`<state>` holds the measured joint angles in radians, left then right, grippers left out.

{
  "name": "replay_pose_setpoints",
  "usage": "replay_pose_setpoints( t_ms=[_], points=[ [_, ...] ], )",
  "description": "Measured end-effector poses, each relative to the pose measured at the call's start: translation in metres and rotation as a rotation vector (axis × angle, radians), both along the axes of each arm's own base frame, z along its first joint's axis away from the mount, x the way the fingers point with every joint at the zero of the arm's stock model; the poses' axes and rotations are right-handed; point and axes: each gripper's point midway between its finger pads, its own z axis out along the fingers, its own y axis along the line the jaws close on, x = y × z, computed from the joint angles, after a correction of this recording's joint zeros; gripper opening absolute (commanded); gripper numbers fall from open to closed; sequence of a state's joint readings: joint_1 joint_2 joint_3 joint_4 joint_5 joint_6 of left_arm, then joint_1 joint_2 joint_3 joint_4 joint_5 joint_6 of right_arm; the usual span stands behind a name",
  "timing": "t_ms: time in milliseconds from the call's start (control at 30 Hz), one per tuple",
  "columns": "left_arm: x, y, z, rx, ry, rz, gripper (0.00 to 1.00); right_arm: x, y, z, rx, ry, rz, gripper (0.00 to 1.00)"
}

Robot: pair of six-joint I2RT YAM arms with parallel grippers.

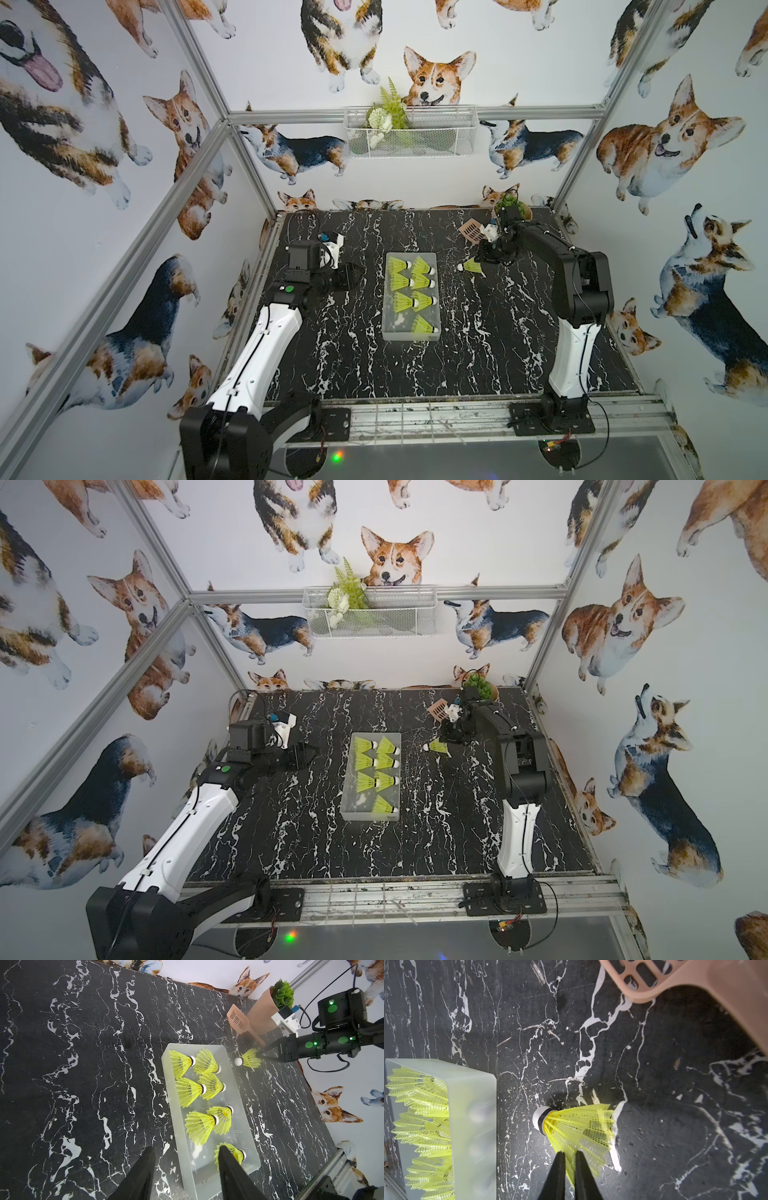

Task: Put the shuttlecocks into the storage box
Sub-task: Adjust the shuttlecock at the center of the board.

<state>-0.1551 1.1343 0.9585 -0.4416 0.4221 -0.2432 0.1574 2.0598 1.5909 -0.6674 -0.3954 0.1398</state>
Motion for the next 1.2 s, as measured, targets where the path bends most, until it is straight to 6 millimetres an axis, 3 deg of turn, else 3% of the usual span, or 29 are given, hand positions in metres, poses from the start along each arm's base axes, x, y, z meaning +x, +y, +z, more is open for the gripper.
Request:
replay_pose_setpoints(
  t_ms=[233,467,667,967,1200],
  points=[
    [0.001,0.002,0.0,-0.01,0.003,0.004,0.52,-0.024,0.0,0.008,0.026,0.019,-0.007,0.03],
    [0.001,0.003,0.0,-0.015,0.004,0.004,0.52,-0.065,0.004,0.024,0.056,0.011,0.005,0.04],
    [0.002,0.004,0.001,-0.018,0.005,0.008,0.52,-0.115,0.02,0.023,0.069,0.05,0.056,0.04],
    [0.002,0.005,0.0,-0.02,0.009,0.011,0.52,-0.168,0.046,0.047,0.144,0.048,0.149,0.05],
    [0.002,0.005,-0.001,-0.024,0.013,0.006,0.52,-0.204,0.047,0.03,0.161,0.151,0.171,0.07]
  ],
)
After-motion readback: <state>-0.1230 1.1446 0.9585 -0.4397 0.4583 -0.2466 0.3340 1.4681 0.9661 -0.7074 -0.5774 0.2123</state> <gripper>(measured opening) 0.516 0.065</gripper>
